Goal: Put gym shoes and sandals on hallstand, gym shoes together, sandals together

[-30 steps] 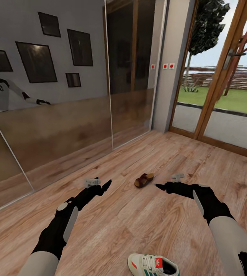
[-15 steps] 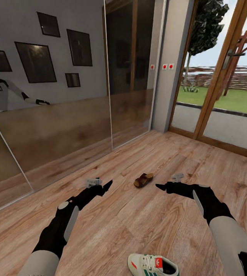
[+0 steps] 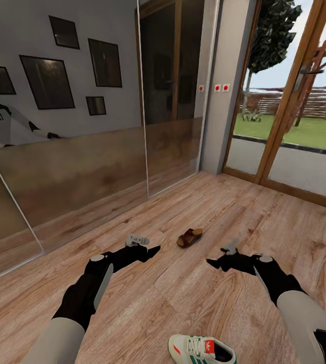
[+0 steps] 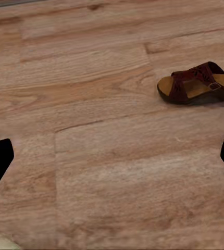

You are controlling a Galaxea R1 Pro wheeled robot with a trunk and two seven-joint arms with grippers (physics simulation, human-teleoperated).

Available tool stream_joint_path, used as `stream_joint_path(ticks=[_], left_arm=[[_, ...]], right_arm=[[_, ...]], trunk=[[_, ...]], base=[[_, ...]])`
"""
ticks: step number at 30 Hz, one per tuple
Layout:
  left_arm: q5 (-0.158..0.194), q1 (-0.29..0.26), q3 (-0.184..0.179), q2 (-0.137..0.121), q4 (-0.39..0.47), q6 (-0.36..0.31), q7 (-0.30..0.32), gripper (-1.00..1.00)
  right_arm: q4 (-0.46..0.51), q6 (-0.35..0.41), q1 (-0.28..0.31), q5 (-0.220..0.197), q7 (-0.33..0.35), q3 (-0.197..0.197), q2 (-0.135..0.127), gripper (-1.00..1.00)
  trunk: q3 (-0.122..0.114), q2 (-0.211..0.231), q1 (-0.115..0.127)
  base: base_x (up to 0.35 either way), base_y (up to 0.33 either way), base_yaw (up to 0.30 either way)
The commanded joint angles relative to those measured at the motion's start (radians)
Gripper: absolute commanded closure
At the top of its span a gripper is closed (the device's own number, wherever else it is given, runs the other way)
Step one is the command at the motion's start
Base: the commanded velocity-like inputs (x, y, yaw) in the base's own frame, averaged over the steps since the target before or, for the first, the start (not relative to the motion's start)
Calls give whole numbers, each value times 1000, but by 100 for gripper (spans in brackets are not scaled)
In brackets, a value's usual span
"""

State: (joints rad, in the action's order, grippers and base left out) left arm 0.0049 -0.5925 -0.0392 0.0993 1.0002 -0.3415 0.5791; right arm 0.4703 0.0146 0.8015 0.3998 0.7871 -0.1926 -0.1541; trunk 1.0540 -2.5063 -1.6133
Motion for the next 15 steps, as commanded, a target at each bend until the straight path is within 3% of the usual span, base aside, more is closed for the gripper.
stream_joint_path(ticks=[1,4,5,7,10,15], left_arm=[[-1,-1,0,0,1,-8,3,-100],[-3,-1,-3,0,1,-10,4,-100],[-3,-1,-4,0,0,-11,5,-100],[-3,-1,-5,1,0,-11,5,-100],[-3,-1,-5,2,0,-11,5,-100],[-3,-1,-10,2,1,-10,5,-100]], right_arm=[[-6,-2,1,39,7,-8,0,-100],[-29,-9,1,194,6,-8,-17,-100],[-47,-12,0,310,6,-8,-28,-100],[-74,-16,0,379,5,-8,-32,-100],[-127,-39,-1,440,4,-8,-35,-100],[-186,-94,-1,477,7,-8,-42,-100]], trunk=[[1,0,0],[1,0,0],[1,0,0],[1,0,0],[1,0,0],[1,0,0]], base=[[0,0,0],[0,0,0],[0,0,0],[0,0,0],[0,0,0],[0,0,0]])
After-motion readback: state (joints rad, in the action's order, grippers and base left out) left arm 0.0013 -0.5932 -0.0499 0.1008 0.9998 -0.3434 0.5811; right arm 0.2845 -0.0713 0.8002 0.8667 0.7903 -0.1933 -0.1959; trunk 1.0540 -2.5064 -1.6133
